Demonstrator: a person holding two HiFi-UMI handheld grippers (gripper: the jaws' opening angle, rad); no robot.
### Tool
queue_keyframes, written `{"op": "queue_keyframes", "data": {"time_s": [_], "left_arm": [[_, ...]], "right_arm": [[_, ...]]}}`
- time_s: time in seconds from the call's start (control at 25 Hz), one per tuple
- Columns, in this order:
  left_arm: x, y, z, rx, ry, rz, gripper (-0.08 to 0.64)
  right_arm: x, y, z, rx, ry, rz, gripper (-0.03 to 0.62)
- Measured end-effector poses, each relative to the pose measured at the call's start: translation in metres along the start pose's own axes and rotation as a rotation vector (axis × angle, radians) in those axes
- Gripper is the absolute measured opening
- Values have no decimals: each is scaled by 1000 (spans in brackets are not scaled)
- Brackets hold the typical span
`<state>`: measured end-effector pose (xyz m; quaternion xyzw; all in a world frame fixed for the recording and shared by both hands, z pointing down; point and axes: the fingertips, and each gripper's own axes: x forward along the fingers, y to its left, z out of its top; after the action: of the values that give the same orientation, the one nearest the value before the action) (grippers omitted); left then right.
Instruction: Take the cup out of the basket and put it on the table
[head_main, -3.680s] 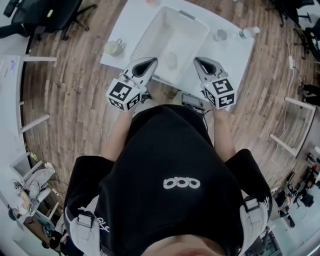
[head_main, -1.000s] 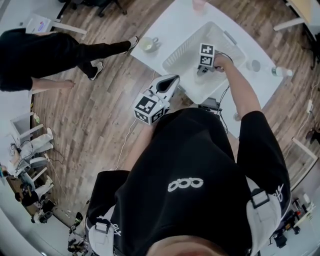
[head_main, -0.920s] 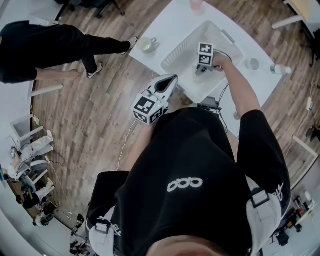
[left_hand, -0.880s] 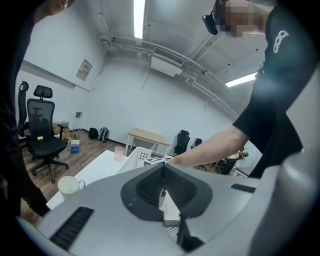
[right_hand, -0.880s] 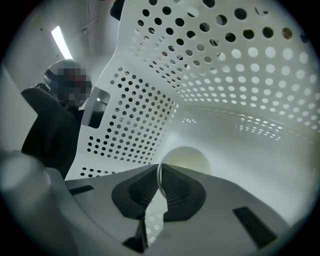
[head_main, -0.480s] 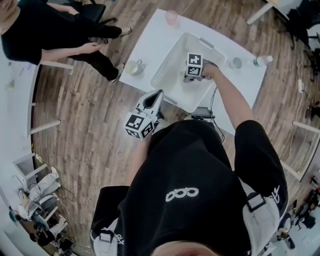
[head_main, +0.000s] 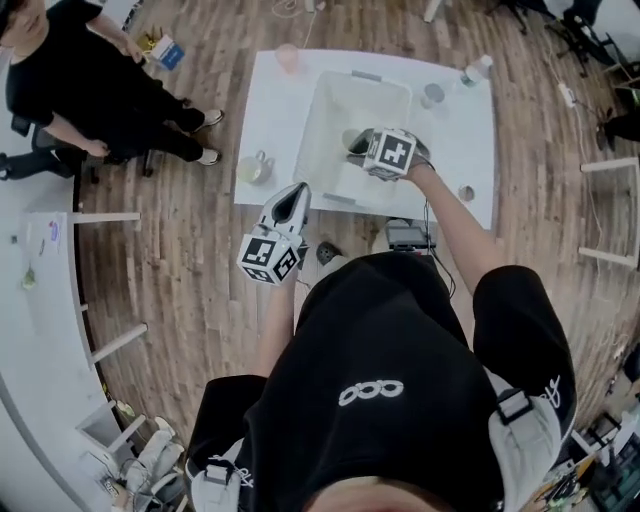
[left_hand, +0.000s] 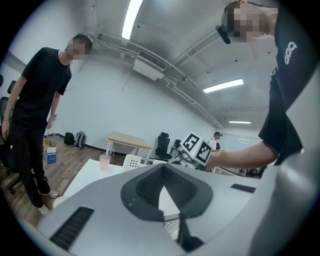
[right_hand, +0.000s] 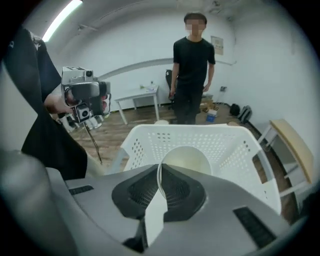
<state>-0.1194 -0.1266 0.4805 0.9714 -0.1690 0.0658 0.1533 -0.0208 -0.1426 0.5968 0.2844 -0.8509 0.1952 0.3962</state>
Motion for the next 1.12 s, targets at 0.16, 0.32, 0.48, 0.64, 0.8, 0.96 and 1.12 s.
{"op": "queue_keyframes", "data": {"time_s": [0.16, 0.32, 0.48, 0.64, 0.8, 0.96, 1.12], "left_arm": [[1, -13, 1, 35, 18, -66, 8], [4, -28, 8, 59, 25, -90, 8], [15, -47, 10, 77, 13, -81, 8], [36, -80, 3, 67, 10, -58, 8], [55, -106, 1, 65, 3, -34, 8], [73, -129, -1, 57, -14, 2, 8], [87, -155, -10, 35, -28, 32, 8]], "right_arm": [[-44, 17, 0, 62, -99, -202, 32], [-83, 30, 4, 107, -212, -335, 32], [-112, 35, -4, 107, -283, -387, 32], [-146, 41, -30, 112, -335, -396, 32], [-176, 41, -50, 105, -378, -397, 32], [-198, 40, -77, 98, -389, -380, 32], [-217, 48, -116, 109, -392, -363, 32]]}}
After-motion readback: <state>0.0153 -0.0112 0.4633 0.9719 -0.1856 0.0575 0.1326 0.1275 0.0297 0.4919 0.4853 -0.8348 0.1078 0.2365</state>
